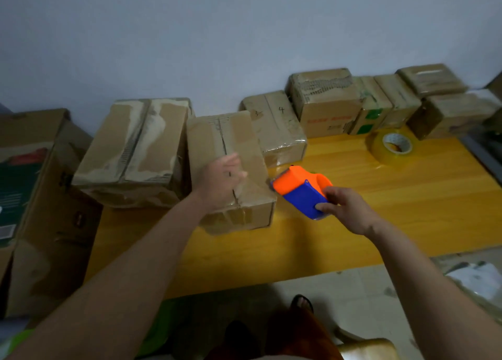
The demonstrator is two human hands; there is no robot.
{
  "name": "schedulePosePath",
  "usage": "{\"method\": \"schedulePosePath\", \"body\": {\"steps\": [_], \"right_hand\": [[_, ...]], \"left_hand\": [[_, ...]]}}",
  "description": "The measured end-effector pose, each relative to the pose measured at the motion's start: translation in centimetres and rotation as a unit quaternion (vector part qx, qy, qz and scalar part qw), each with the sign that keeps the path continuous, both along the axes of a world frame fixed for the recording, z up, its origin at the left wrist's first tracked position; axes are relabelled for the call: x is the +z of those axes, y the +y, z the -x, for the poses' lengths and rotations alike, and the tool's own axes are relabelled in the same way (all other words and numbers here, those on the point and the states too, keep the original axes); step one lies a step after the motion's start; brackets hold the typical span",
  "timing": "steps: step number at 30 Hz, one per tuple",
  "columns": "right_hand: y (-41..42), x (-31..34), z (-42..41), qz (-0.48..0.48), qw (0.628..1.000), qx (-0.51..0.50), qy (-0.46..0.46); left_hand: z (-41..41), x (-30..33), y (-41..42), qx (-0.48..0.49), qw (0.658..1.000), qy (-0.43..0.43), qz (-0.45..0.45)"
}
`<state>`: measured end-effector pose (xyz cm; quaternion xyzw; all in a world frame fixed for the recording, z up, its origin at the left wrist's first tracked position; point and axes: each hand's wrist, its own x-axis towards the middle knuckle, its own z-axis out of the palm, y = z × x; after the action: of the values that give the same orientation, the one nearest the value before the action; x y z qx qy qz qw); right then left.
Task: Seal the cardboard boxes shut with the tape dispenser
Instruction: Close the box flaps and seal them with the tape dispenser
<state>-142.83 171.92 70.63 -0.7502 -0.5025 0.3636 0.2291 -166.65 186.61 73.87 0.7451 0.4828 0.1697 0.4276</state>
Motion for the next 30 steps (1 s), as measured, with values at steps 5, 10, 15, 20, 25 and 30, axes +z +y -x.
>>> {"method": "schedulePosePath", "body": {"steps": [5, 10, 15, 20, 25, 30], "right_hand": [[-0.6, 5.6, 0.1, -0.008, 0.995, 0.091, 0.045], [-1.4, 7.3, 0.7, 0.016, 0.991, 0.101, 0.089], [-1.5, 7.5, 1.5, 0.069, 0.985, 0.103, 0.123], [-0.3, 7.8, 3.6, 0.087, 0.976, 0.086, 0.181], [1.3, 7.3, 6.3, 0.090, 0.970, 0.133, 0.185], [2.5, 7.8, 7.0, 0.114, 0.957, 0.175, 0.200]], "left_hand": [[-2.1, 3.8, -0.5, -0.085, 0.990, -0.044, 0.101], [-1.6, 4.5, -2.4, -0.110, 0.981, -0.073, 0.143], [0.2, 3.9, -3.1, -0.061, 0.952, -0.139, 0.267], [2.2, 2.1, -3.1, -0.001, 0.907, -0.198, 0.371], [3.5, 0.1, -3.5, 0.148, 0.935, -0.180, 0.266], [5.6, -1.6, -4.2, 0.232, 0.937, -0.131, 0.225]]}}
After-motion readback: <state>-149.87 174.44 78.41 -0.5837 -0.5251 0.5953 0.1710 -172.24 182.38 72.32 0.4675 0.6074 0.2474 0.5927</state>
